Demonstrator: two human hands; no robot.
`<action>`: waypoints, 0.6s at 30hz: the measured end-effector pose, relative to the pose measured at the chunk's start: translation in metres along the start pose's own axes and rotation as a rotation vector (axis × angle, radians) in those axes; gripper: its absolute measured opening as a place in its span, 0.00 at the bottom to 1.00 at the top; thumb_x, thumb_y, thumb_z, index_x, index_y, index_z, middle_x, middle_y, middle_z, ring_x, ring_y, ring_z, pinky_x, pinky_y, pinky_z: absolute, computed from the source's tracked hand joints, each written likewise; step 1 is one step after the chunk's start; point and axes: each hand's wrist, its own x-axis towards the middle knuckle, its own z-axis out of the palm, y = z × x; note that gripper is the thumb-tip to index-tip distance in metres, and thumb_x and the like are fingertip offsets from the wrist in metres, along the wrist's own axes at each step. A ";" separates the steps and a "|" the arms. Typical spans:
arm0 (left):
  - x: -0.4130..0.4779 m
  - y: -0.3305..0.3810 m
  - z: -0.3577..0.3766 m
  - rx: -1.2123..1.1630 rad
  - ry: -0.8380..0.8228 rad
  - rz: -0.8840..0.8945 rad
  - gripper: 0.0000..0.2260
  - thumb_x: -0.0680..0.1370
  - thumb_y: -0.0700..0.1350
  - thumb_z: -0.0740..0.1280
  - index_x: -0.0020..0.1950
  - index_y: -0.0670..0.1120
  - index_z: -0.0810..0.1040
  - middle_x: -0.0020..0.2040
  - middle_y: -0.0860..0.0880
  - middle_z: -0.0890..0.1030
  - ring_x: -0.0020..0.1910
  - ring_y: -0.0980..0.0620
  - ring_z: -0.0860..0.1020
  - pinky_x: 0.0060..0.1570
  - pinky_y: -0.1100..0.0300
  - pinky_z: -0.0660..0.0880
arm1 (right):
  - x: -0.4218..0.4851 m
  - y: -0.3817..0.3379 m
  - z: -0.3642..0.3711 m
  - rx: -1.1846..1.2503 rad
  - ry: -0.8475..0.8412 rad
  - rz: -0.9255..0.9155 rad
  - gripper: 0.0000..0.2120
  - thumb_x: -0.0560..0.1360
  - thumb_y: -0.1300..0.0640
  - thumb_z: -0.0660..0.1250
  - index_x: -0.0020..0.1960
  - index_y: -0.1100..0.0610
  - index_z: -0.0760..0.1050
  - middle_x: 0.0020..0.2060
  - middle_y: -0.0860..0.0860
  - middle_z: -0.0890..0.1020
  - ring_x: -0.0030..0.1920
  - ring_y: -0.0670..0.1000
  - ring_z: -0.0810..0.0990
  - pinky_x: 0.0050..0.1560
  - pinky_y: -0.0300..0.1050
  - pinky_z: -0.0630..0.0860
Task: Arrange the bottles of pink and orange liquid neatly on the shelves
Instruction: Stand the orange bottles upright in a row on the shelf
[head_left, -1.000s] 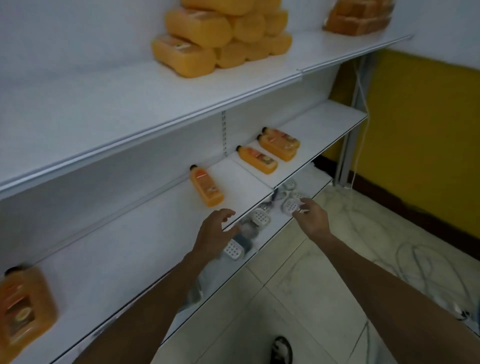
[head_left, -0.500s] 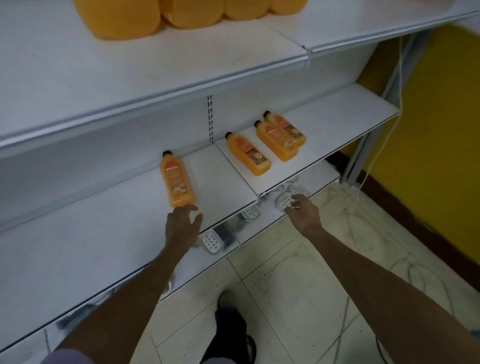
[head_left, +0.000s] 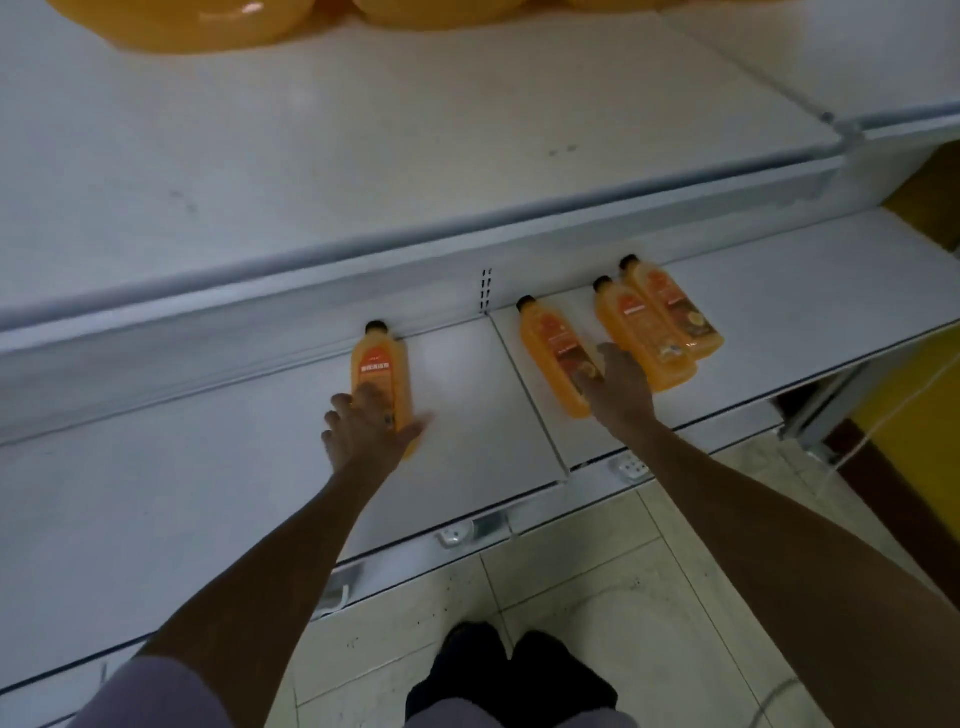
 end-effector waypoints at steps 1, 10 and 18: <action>0.002 0.001 0.001 0.060 0.012 -0.006 0.46 0.65 0.70 0.68 0.70 0.42 0.58 0.63 0.38 0.66 0.62 0.38 0.69 0.59 0.45 0.70 | 0.010 -0.001 0.005 -0.005 -0.004 -0.008 0.26 0.78 0.52 0.62 0.71 0.62 0.62 0.65 0.62 0.70 0.65 0.61 0.69 0.62 0.55 0.70; -0.005 0.018 0.001 0.215 -0.103 -0.097 0.41 0.69 0.53 0.74 0.72 0.41 0.53 0.64 0.39 0.63 0.62 0.39 0.68 0.56 0.48 0.72 | 0.051 0.014 0.024 -0.200 -0.339 0.139 0.52 0.60 0.37 0.75 0.73 0.61 0.57 0.65 0.60 0.71 0.64 0.61 0.71 0.63 0.56 0.72; -0.038 0.022 0.023 0.390 -0.038 -0.134 0.38 0.71 0.46 0.71 0.72 0.40 0.52 0.64 0.37 0.64 0.59 0.39 0.70 0.54 0.47 0.75 | 0.026 0.025 0.028 -0.155 -0.417 0.061 0.34 0.61 0.41 0.76 0.58 0.59 0.71 0.52 0.54 0.78 0.51 0.55 0.79 0.54 0.49 0.76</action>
